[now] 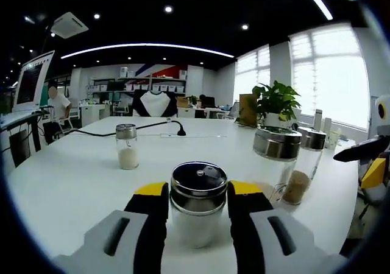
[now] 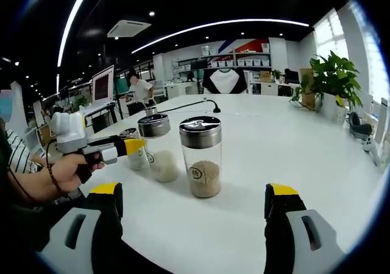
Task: Rotate the seasoning bottle until the label or dispensing opening points toward the visible target arrow and the bottle remains upright within the marked orientation range
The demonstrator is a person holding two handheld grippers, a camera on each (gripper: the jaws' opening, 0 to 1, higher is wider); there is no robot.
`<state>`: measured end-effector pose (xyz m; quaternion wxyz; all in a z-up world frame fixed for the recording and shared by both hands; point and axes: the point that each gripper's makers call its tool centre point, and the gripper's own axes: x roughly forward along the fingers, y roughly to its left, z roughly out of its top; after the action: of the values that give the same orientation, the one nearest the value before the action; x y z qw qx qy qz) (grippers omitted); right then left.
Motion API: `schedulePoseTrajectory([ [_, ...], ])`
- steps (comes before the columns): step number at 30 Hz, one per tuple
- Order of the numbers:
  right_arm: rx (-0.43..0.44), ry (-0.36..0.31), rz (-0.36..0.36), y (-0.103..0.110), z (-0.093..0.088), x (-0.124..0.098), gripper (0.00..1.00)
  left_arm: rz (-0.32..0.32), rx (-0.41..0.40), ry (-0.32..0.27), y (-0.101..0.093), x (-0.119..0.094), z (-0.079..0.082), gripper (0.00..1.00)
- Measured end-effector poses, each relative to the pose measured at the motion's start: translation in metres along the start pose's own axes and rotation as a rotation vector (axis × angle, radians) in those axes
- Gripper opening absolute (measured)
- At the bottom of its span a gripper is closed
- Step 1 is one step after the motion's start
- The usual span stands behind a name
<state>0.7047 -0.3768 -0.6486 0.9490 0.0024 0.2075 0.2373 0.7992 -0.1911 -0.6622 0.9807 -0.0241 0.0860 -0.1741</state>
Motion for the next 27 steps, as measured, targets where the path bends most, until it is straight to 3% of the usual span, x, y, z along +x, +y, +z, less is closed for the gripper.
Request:
schedulePoseTrajectory([
  [18,0.009,0.011,0.000,0.0012,-0.0045,0.0008,0.99,-0.035,0.019,0.003,-0.0001,0.0007,0.0001,0.37],
  [27,0.013,-0.011,0.005,0.0037,0.0042,0.0018,0.99,-0.074,0.018,0.007,-0.0003,0.0002,-0.0005,0.37],
])
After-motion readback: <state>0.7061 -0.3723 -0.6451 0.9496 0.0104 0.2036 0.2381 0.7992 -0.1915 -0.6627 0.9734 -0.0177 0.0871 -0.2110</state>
